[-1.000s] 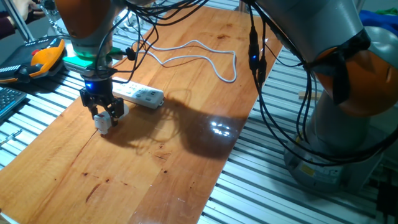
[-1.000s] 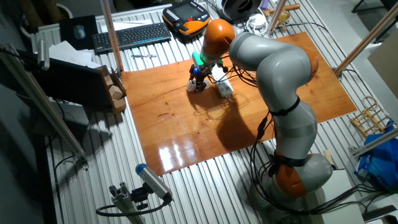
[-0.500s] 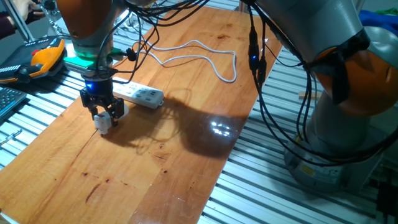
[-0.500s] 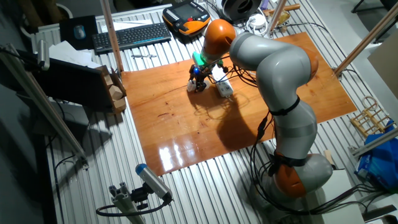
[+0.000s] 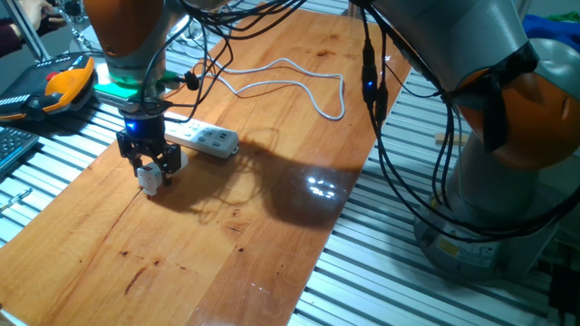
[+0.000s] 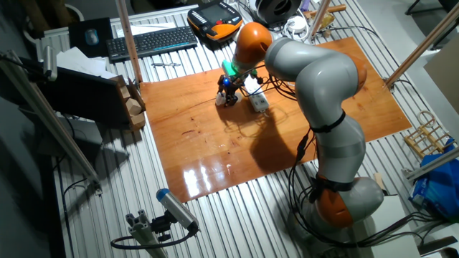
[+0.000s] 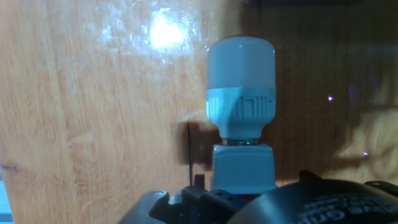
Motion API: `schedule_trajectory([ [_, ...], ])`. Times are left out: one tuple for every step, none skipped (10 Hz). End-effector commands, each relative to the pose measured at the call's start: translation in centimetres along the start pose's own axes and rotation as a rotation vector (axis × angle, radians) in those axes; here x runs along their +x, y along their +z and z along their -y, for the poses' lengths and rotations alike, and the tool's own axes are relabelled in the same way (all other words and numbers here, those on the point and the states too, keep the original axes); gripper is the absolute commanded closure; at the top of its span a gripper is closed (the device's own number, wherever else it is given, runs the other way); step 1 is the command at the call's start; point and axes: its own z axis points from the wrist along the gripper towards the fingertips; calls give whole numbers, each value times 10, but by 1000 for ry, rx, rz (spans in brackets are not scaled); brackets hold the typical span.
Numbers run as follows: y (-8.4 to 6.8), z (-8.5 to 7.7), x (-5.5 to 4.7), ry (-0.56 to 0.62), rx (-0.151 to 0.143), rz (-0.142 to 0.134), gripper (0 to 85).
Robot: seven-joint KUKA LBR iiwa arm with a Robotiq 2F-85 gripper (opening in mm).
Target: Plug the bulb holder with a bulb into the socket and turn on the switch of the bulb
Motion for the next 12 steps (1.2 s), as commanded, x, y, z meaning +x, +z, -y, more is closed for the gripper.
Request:
schedule_trajectory([
  [1,0,0,-2,0,-5,170],
  [1,0,0,-5,0,-6,170],
  [2,0,0,-10,3,-8,170],
  [2,0,0,-18,4,-14,340],
  [3,1,0,-27,4,-17,510],
  [3,1,0,-36,2,-20,680],
  [3,1,0,-44,-7,-21,850],
  [3,1,0,-48,-11,-17,850],
  [1,1,1,-53,-16,-10,850],
  [-1,1,2,-52,-25,-2,850],
  [-2,2,5,-54,-39,18,850],
  [-4,4,10,-66,-54,49,850],
])
